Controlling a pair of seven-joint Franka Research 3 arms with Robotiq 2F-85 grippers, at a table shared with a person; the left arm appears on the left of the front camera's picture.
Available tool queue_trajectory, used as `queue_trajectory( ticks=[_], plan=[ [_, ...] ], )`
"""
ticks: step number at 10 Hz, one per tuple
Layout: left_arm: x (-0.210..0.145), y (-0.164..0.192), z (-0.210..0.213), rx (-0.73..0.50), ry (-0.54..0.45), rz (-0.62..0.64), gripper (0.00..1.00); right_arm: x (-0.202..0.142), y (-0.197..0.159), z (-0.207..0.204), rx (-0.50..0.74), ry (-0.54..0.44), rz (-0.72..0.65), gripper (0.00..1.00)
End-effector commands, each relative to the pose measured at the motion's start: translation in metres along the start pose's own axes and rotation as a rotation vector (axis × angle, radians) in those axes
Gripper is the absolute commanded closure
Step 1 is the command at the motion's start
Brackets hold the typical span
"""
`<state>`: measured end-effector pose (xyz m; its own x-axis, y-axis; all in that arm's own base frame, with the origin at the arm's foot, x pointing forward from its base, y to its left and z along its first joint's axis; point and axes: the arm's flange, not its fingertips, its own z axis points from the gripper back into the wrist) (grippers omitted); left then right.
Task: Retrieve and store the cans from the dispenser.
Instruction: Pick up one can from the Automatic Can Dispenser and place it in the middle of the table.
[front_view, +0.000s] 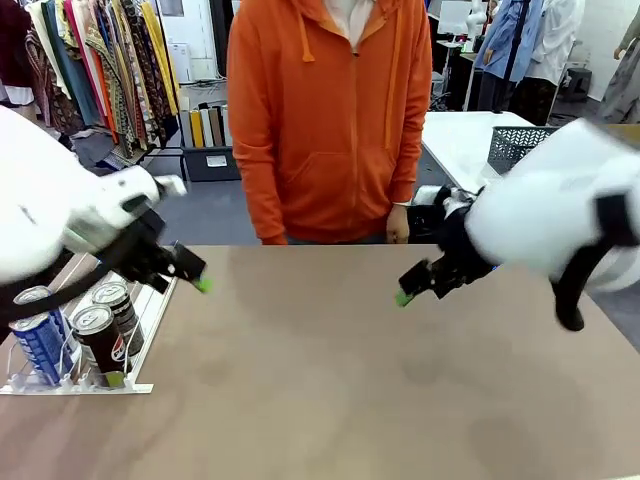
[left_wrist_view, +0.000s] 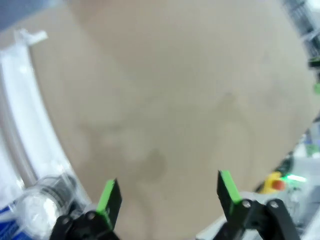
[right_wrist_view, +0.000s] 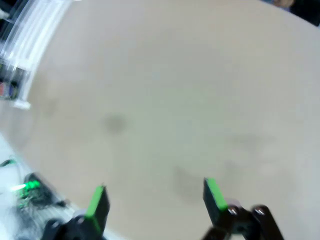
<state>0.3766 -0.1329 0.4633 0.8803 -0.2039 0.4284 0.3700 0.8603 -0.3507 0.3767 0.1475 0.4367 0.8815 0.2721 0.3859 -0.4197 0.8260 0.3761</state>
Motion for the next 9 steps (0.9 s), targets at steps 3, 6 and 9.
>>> queue_trajectory(
  ticks=[3, 6, 9],
  plan=[
    [-0.050, 0.092, 0.172, -0.247, -0.308, 0.149, 0.00, -0.074, -0.112, 0.169, 0.437, -0.374, -0.272, 0.00],
    [-0.136, 0.193, 0.232, -0.487, -0.721, 0.424, 0.00, -0.170, -0.194, 0.218, 0.602, -0.784, -0.502, 0.00],
    [-0.187, 0.252, 0.211, -0.465, -0.763, 0.662, 0.00, -0.206, -0.220, 0.215, 0.640, -0.910, -0.610, 0.00]
  ],
)
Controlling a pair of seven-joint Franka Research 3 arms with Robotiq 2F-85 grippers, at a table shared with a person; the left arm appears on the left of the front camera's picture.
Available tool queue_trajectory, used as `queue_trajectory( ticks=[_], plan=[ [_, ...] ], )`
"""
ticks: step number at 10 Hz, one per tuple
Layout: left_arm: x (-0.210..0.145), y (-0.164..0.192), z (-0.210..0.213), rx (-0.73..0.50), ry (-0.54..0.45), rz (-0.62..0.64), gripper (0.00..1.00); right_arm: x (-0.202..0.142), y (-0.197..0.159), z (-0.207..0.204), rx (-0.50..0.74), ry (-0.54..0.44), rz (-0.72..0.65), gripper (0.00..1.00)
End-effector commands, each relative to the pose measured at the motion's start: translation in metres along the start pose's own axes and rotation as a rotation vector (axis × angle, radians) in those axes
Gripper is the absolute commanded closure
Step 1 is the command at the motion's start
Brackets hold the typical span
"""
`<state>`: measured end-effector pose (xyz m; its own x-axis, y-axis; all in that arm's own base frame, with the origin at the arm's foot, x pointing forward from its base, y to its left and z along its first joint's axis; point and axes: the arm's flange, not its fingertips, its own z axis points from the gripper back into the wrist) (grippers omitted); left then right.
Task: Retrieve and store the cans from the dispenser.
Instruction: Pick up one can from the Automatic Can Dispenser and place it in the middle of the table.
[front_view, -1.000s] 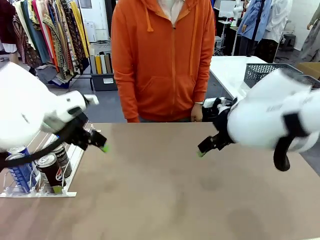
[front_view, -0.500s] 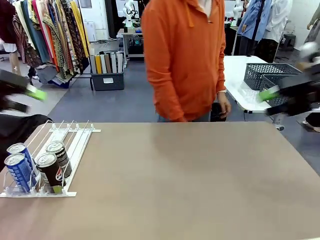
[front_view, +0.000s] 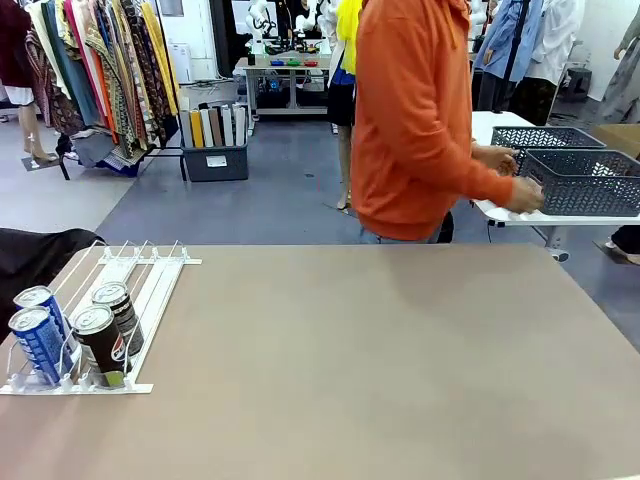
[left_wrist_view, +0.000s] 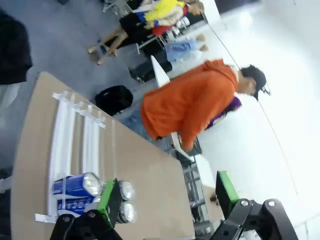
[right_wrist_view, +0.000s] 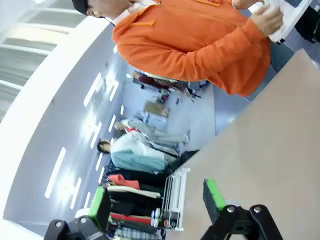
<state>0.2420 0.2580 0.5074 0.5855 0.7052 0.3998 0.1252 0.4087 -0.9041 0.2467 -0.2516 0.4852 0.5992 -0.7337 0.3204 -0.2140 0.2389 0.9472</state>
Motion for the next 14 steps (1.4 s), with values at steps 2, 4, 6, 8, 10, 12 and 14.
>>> queue_trajectory(
  ticks=[2, 4, 6, 8, 10, 12, 14],
  plan=[
    [0.000, 0.000, 0.000, 0.000, 0.000, 0.000, 0.00, 0.000, 0.000, 0.000, 0.000, 0.000, 0.000, 0.00],
    [0.000, 0.000, 0.000, 0.000, 0.000, 0.000, 0.00, 0.000, 0.000, 0.000, 0.000, 0.000, 0.000, 0.00],
    [0.000, 0.000, 0.000, 0.000, 0.000, 0.000, 0.00, 0.000, 0.000, 0.000, 0.000, 0.000, 0.000, 0.00],
    [0.000, 0.000, 0.000, 0.000, 0.000, 0.000, 0.00, 0.000, 0.000, 0.000, 0.000, 0.000, 0.000, 0.00],
    [-0.002, -0.030, -0.019, 0.047, 0.149, -0.025, 0.00, 0.000, 0.000, 0.000, 0.000, 0.000, 0.000, 0.00],
    [-0.005, -0.089, -0.091, 0.242, 0.468, -0.174, 0.00, 0.000, 0.000, 0.000, 0.000, 0.000, 0.000, 0.00],
    [-0.033, -0.134, -0.172, 0.546, 0.772, -0.396, 0.00, 0.000, 0.000, 0.000, 0.000, 0.000, 0.000, 0.00]
  ],
)
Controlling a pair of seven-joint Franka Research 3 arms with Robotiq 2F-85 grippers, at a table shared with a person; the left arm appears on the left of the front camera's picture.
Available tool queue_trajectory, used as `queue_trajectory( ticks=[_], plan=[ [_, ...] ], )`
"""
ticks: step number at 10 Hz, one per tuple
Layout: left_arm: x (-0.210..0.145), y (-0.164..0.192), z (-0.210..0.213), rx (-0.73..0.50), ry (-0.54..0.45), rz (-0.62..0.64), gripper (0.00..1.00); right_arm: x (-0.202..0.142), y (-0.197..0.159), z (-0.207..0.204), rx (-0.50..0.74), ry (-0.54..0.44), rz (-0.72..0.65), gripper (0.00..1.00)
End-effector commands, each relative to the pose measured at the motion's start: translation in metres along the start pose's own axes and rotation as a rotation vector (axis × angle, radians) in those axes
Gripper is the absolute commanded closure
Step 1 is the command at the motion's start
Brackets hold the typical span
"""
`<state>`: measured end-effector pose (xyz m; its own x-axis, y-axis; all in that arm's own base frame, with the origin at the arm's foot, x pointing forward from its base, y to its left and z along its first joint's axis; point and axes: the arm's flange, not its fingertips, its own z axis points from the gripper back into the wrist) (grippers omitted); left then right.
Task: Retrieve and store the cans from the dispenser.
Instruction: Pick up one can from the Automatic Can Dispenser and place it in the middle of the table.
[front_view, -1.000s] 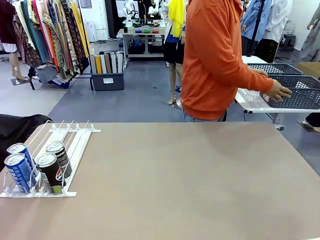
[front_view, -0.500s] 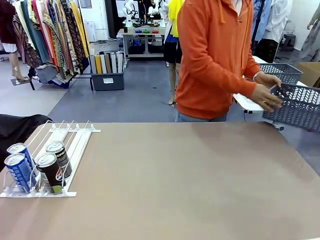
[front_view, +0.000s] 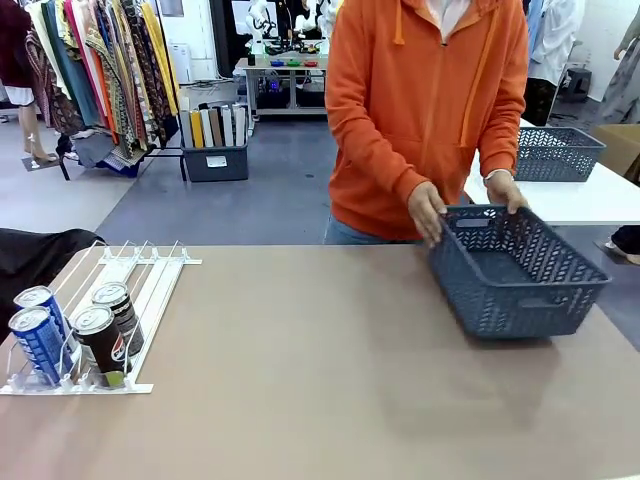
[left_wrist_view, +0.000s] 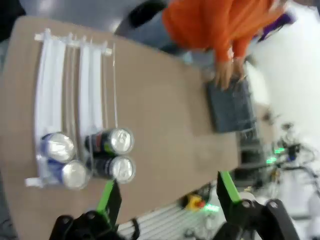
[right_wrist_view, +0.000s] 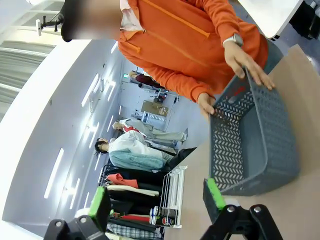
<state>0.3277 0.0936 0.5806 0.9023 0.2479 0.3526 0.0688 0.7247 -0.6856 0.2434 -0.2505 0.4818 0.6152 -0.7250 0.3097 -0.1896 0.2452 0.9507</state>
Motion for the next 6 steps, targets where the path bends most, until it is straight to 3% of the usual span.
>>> queue_trajectory(
  ticks=[1, 3, 4, 6],
  plan=[
    [0.018, -0.038, -0.044, 0.384, 0.347, -0.227, 0.00, 0.004, 0.002, -0.002, 0.023, -0.018, 0.011, 0.00],
    [0.008, -0.072, -0.099, 0.663, 0.444, -0.290, 0.00, 0.004, 0.002, -0.002, 0.023, -0.018, 0.011, 0.00],
    [-0.001, -0.084, -0.119, 0.755, 0.441, -0.316, 0.00, 0.004, 0.002, -0.002, 0.023, -0.018, 0.011, 0.00],
    [-0.009, -0.082, -0.135, 0.814, 0.475, -0.337, 0.00, 0.004, 0.002, -0.002, 0.023, -0.018, 0.011, 0.00]
  ],
)
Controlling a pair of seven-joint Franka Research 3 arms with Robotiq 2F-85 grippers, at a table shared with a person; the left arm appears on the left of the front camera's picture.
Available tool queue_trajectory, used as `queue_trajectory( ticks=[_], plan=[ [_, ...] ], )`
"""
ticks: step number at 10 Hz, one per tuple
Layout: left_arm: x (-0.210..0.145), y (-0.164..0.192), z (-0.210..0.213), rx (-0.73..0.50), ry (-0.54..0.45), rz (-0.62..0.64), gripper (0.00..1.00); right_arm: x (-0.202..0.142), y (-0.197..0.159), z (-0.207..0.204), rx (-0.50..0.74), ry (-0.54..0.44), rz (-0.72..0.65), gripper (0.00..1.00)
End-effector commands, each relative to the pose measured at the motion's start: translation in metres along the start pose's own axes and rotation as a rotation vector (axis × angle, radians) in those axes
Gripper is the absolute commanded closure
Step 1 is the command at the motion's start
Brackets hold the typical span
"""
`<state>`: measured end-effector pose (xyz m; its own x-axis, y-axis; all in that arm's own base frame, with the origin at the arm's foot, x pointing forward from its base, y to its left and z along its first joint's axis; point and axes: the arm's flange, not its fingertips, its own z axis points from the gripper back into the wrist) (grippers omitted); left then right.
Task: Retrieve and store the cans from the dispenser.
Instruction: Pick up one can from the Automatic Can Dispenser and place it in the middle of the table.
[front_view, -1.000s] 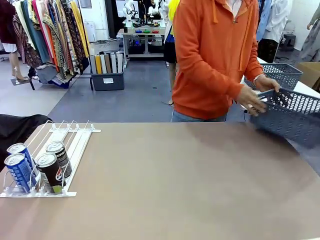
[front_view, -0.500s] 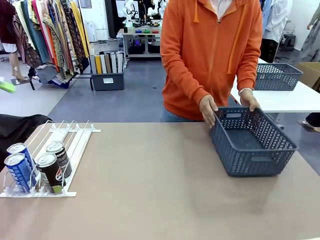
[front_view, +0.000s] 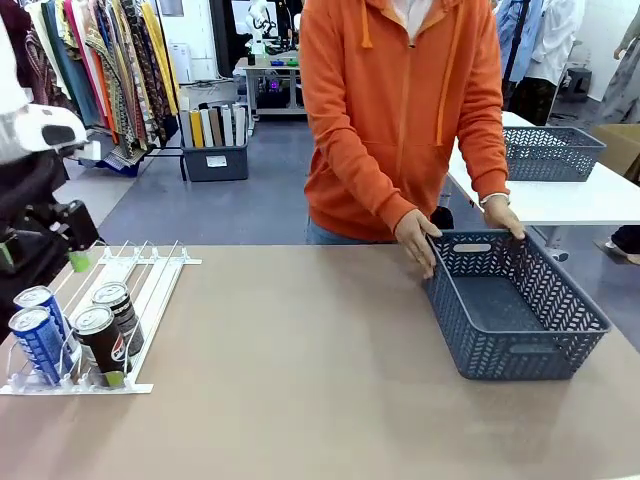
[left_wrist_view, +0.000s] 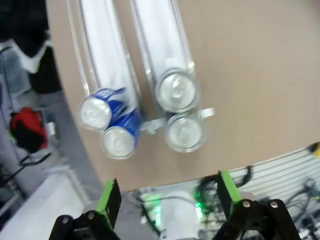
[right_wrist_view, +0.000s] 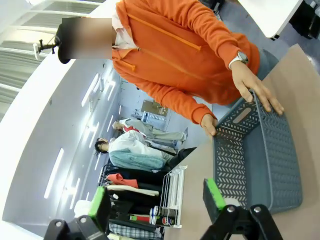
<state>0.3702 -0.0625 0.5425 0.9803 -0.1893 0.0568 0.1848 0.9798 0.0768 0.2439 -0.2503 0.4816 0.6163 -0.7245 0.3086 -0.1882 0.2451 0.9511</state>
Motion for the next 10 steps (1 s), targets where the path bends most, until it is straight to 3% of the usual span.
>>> queue_trajectory(
  ticks=[1, 2, 4, 7, 9, 10],
  plan=[
    [-0.001, 0.006, 0.000, -0.012, 0.011, -0.058, 0.00, 0.004, 0.003, -0.001, 0.024, -0.019, 0.012, 0.00],
    [0.000, 0.000, 0.000, 0.000, 0.000, 0.000, 0.00, 0.004, 0.003, -0.001, 0.024, -0.019, 0.012, 0.00],
    [0.000, -0.003, -0.004, 0.021, 0.020, -0.039, 0.00, 0.004, 0.003, -0.001, 0.024, -0.019, 0.012, 0.00],
    [0.006, -0.004, -0.049, -0.094, 0.013, 0.105, 0.00, 0.004, 0.003, -0.001, 0.024, -0.019, 0.012, 0.00],
    [0.008, -0.013, -0.075, -0.162, 0.042, 0.050, 0.00, 0.004, 0.003, -0.001, 0.024, -0.019, 0.012, 0.00],
    [0.015, -0.014, -0.087, -0.093, 0.042, 0.140, 0.00, 0.004, 0.003, -0.001, 0.024, -0.019, 0.012, 0.00]
  ],
)
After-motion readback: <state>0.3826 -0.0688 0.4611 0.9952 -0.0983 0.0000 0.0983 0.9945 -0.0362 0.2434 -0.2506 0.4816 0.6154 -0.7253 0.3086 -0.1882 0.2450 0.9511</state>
